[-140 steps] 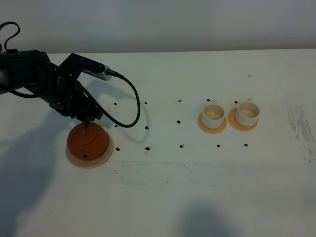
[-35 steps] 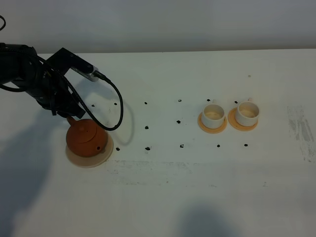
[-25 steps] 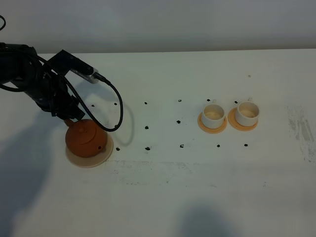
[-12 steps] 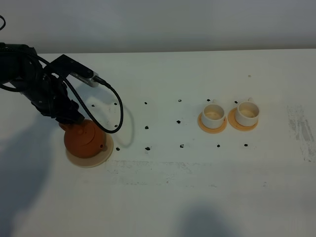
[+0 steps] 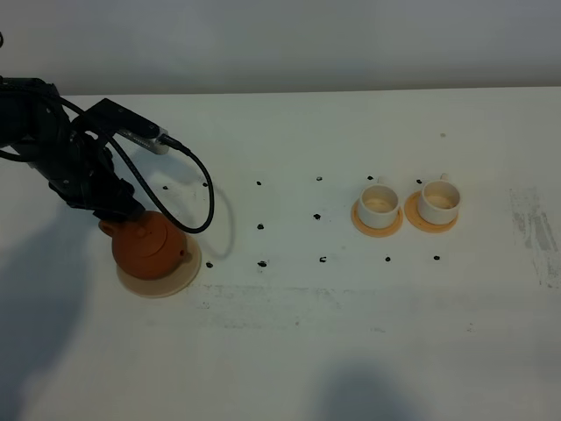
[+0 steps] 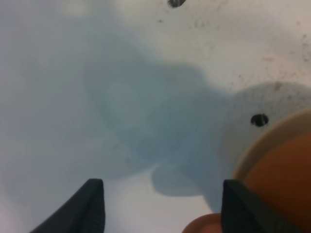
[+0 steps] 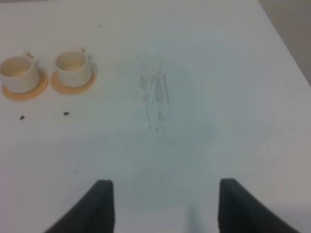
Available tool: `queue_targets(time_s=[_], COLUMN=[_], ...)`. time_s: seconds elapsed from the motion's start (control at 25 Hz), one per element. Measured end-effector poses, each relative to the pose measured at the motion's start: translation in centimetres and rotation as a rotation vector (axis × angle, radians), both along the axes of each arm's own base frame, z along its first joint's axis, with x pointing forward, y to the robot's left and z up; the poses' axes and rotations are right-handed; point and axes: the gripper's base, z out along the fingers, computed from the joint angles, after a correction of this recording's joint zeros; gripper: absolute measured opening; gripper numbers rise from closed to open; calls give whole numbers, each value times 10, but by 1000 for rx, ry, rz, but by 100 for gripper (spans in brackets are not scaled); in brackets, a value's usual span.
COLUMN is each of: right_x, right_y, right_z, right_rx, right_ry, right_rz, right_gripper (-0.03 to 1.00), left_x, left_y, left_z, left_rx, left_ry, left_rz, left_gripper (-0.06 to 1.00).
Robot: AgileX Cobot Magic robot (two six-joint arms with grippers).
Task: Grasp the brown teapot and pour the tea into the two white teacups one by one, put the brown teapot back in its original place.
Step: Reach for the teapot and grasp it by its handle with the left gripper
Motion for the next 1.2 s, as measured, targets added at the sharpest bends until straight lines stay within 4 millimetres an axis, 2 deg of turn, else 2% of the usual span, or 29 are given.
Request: queue_targets(time_s=[0.4, 0.64, 1.2], right_x=[0, 0, 0], right_y=[0, 0, 0], right_z=[0, 0, 0], right_rx=[0, 0, 0], right_ry=[0, 0, 0], right_rz=[0, 0, 0], right_gripper=[46, 46, 46], left_x=[0, 2, 0], left_y=[5, 5, 1], left_z=[0, -7, -7], left_rx=[-3, -18, -23], left_ry=[5, 16, 30], left_rz=[18, 35, 28], left_gripper=[51, 50, 50])
